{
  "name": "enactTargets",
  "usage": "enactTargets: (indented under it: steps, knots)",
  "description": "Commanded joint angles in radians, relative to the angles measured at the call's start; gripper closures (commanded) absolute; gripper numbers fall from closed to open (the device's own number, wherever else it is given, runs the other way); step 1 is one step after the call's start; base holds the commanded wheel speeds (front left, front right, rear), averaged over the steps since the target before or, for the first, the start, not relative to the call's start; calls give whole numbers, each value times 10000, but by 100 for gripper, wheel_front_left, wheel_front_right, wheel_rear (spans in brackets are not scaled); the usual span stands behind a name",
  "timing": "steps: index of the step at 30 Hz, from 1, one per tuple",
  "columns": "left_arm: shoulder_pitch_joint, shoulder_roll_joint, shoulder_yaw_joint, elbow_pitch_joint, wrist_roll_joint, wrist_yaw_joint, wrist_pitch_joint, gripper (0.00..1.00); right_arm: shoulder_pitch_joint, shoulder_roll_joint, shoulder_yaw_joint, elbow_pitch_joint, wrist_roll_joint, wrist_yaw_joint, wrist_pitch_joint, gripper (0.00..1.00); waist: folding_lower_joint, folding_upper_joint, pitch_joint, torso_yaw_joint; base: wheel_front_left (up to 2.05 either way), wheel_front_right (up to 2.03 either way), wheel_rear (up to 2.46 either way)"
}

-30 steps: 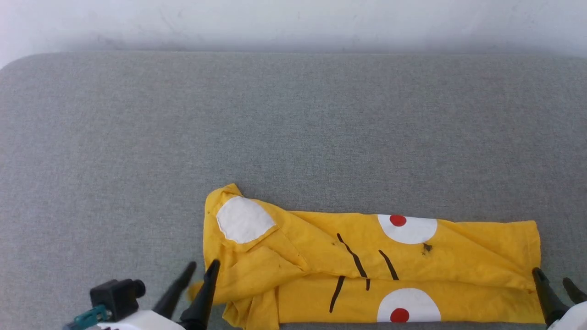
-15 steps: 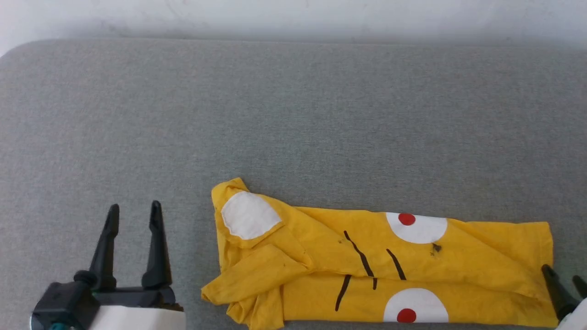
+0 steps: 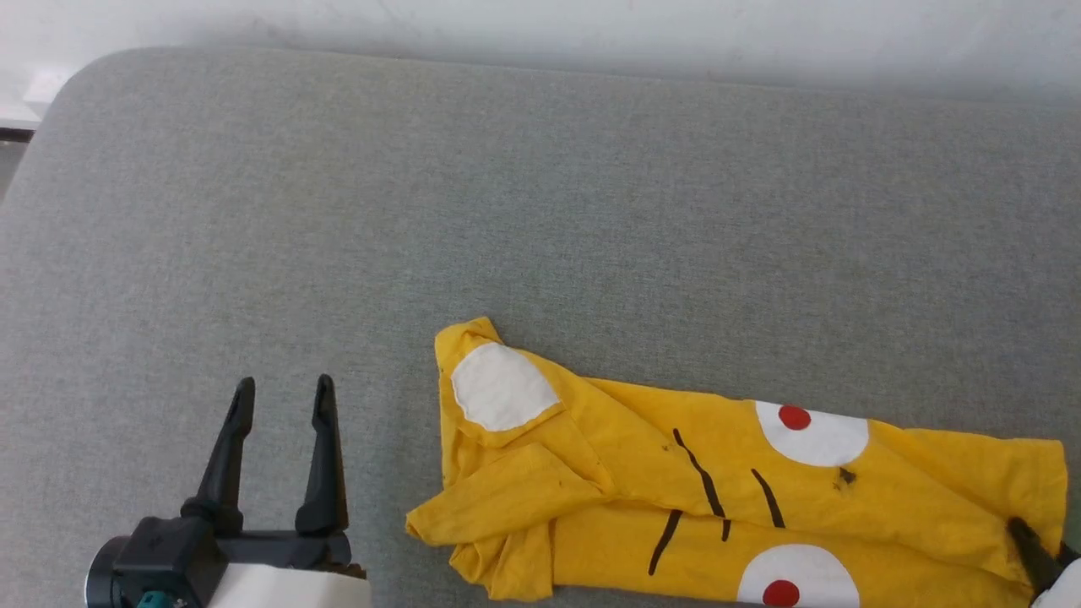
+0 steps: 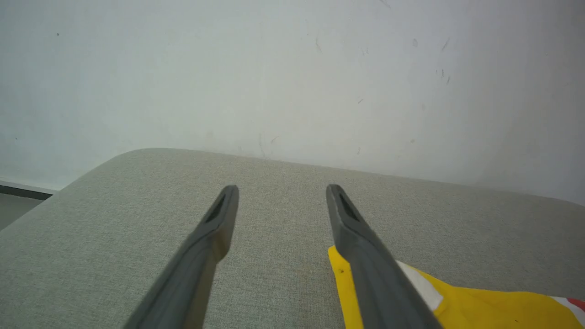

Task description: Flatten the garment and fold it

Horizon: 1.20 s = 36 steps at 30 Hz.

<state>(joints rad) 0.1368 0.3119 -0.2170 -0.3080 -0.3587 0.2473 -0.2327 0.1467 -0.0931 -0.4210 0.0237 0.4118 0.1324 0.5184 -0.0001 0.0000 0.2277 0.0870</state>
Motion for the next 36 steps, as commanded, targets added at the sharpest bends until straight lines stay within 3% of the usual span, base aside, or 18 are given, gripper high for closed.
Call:
enactTargets:
  steps: [1,7,14,18,26,36]
  knots:
    - [-186,19,-33,-37,60,39,37,0,-110,71,80,285,29,-17,137,100,1,0,-14,61,0,0,0]
    - [-181,-25,-105,-65,26,92,116,0,-448,-174,-300,256,49,-17,-14,100,1,0,-31,75,0,0,0]
    - [-140,-31,-166,9,-49,86,151,0,-657,-954,-1956,195,-901,-17,-400,100,1,0,-97,55,0,0,0]
    - [-113,-52,-228,103,-110,57,163,0,-771,-972,-2189,2,-879,-17,-252,100,1,0,-162,27,0,0,0]
    - [-72,-111,-331,317,-271,-21,148,0,-465,-101,-447,-1625,634,-17,1288,100,1,0,-495,-24,0,0,0]
    - [-52,-221,-449,571,-508,-156,96,0,-152,355,2218,-3599,1722,-17,2858,100,1,0,-778,69,0,0,0]
